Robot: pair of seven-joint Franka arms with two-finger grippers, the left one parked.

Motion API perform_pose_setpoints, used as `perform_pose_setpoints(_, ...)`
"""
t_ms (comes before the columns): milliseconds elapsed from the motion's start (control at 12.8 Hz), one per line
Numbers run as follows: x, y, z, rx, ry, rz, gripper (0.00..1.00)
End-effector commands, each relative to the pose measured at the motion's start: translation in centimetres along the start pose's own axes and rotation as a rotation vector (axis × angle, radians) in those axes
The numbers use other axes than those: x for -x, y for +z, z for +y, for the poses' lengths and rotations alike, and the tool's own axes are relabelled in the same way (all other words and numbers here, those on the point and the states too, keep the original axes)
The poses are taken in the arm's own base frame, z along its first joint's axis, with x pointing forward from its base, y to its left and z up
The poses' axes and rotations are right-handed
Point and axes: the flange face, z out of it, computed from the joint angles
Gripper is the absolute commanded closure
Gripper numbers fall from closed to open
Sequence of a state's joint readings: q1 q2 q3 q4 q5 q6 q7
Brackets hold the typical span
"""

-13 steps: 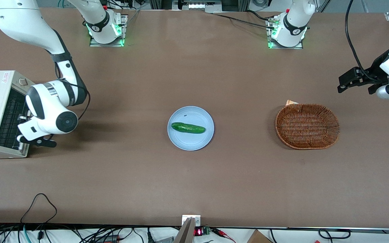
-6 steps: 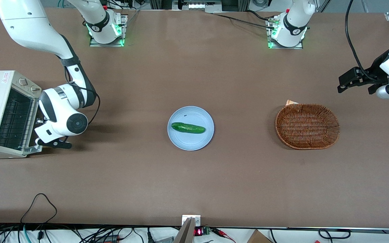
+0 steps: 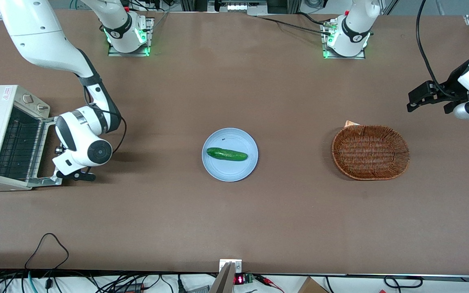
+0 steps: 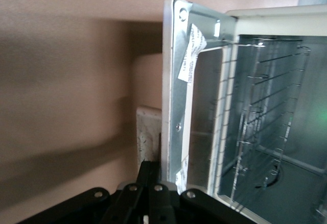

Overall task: Open oven door with right arm only
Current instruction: 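Pull the handle with the right gripper, swinging the door down open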

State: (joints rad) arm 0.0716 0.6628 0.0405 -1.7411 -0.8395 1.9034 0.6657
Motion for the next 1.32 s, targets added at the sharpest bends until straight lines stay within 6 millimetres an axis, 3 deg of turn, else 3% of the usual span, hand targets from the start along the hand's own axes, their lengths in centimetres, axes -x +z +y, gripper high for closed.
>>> perform_pose_setpoints(0,-0.4,2.2,0.4,-0.007,0.015,-0.028,1.0)
perform_pose_setpoints(779,-0.2,2.7,-1.1,-0.095,0.029,-0.078,1.0)
perform_pose_setpoints(1247,-1.3,-0.1,0.1,-0.213,0.023,-0.13,1.0)
